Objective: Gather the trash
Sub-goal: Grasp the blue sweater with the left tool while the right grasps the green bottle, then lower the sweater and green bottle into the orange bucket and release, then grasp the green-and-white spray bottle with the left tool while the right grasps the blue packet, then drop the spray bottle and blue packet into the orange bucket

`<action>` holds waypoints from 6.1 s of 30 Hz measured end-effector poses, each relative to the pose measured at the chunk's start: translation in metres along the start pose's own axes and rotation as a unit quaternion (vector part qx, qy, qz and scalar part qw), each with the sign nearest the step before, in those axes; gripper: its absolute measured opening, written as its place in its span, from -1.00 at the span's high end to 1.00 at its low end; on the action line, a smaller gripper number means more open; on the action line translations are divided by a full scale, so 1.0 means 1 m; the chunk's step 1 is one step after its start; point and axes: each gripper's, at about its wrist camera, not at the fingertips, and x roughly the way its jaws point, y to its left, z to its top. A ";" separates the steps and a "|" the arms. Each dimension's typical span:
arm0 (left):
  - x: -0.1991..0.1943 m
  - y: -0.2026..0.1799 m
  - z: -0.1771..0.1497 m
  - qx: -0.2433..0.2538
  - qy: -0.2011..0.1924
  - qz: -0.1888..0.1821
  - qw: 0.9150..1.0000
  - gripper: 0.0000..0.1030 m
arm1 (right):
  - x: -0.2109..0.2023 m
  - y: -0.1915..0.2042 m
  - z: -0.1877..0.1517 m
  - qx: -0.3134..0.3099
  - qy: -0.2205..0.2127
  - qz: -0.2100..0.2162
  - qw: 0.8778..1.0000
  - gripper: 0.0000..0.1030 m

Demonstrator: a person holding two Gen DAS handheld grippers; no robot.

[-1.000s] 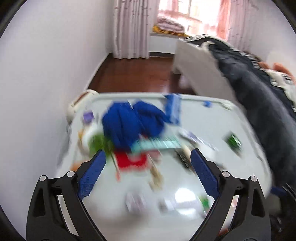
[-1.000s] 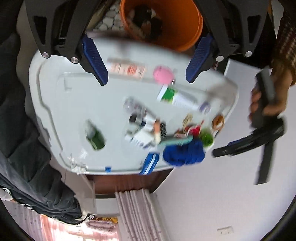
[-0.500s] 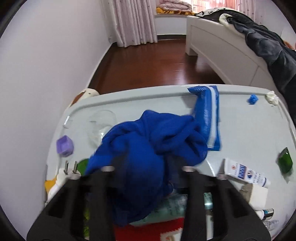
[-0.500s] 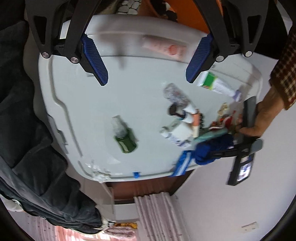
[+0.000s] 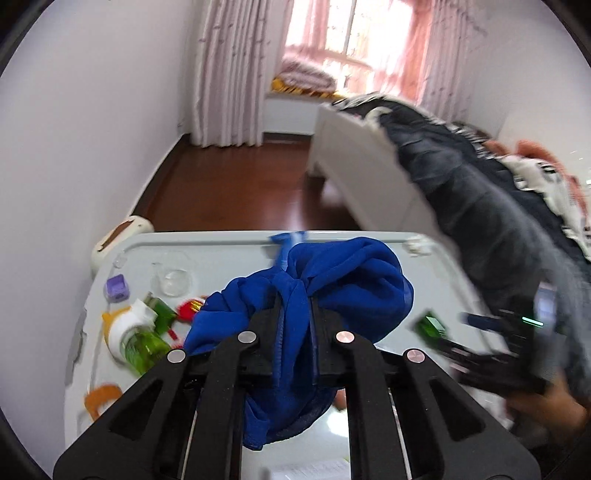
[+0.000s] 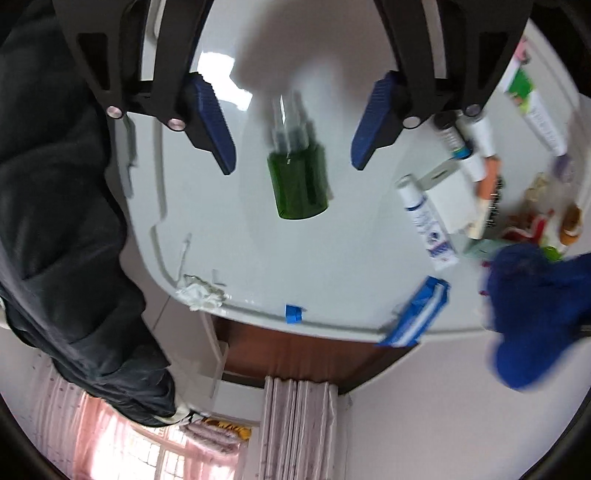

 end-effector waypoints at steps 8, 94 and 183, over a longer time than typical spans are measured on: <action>-0.017 -0.028 -0.037 0.028 0.021 -0.045 0.998 0.82 | 0.030 0.002 0.005 -0.001 0.018 0.017 1.000 0.23; 0.026 0.097 -0.045 -0.128 0.105 0.122 0.979 -0.26 | -0.146 0.079 -0.075 0.029 -0.092 0.140 0.985 -0.65; -0.089 -0.048 -0.170 0.054 0.144 0.034 0.988 -0.43 | -0.156 0.089 -0.183 0.044 0.034 0.089 0.994 -0.68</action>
